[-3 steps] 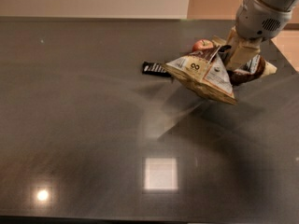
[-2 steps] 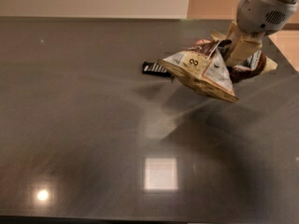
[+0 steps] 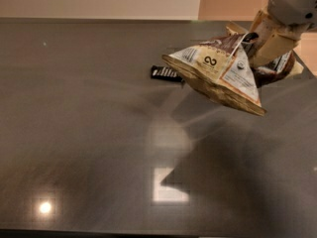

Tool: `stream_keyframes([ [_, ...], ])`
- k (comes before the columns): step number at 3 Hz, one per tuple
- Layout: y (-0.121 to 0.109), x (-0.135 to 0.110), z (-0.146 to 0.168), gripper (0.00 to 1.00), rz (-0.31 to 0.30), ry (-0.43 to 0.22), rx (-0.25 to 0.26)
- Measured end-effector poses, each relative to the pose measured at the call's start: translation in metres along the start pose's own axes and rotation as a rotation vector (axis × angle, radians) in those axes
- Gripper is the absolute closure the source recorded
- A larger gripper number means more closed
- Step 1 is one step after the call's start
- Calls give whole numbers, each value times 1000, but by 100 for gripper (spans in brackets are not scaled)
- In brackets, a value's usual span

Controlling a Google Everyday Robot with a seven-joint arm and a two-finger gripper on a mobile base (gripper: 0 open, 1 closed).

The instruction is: Pick brown chip bag

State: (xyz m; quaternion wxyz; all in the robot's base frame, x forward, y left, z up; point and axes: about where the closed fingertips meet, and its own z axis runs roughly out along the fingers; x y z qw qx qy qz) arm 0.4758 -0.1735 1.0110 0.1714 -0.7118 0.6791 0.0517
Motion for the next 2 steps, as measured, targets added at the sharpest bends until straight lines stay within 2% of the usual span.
stream_keyframes([
  [1, -11, -3, 0, 100, -1, -10, 39],
  [2, -12, -4, 0, 100, -1, -11, 44],
])
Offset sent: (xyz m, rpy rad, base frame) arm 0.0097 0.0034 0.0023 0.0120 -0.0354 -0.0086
